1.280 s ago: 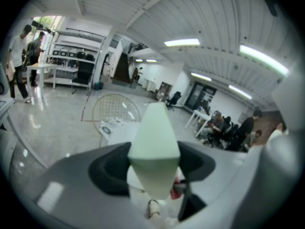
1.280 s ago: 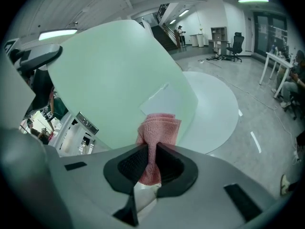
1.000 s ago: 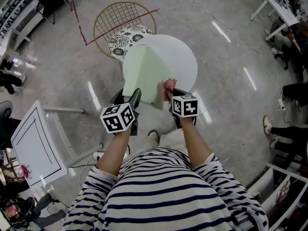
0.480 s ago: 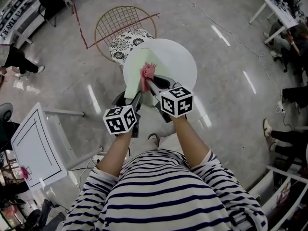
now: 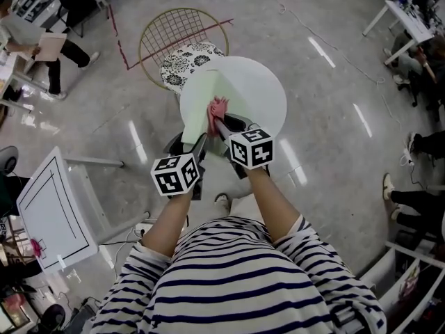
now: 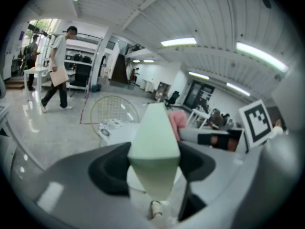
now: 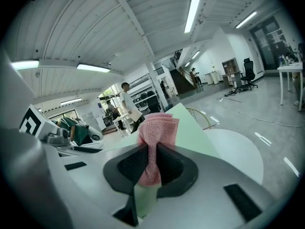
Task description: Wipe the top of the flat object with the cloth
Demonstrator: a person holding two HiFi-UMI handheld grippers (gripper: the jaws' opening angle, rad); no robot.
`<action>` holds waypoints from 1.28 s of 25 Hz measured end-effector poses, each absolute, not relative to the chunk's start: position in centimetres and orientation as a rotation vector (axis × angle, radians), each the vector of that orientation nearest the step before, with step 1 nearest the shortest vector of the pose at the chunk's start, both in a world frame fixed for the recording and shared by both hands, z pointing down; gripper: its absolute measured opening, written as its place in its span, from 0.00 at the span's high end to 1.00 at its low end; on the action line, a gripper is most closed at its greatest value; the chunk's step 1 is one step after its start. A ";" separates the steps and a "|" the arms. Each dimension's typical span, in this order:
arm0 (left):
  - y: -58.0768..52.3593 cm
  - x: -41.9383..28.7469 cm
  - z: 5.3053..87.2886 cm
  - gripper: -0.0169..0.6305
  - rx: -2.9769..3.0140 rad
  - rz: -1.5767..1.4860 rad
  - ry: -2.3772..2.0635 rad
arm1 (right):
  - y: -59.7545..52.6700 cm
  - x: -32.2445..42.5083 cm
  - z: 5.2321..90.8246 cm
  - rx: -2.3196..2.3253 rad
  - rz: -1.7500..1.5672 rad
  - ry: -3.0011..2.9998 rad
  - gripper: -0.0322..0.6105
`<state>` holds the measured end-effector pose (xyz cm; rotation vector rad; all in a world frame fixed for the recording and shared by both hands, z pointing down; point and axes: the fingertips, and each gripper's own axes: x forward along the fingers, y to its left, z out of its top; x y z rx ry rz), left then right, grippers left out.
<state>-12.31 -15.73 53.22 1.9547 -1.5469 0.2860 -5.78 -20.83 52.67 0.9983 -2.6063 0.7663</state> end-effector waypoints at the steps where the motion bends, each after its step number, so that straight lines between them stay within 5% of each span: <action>1: -15.7 -12.3 53.2 0.52 1.955 0.286 -1.547 | -20.9 -5.5 53.1 1.006 0.779 -2.594 0.87; 32: -15.7 -12.2 53.0 0.52 1.948 0.305 -1.547 | -18.3 3.7 71.6 1.062 1.006 -2.034 0.87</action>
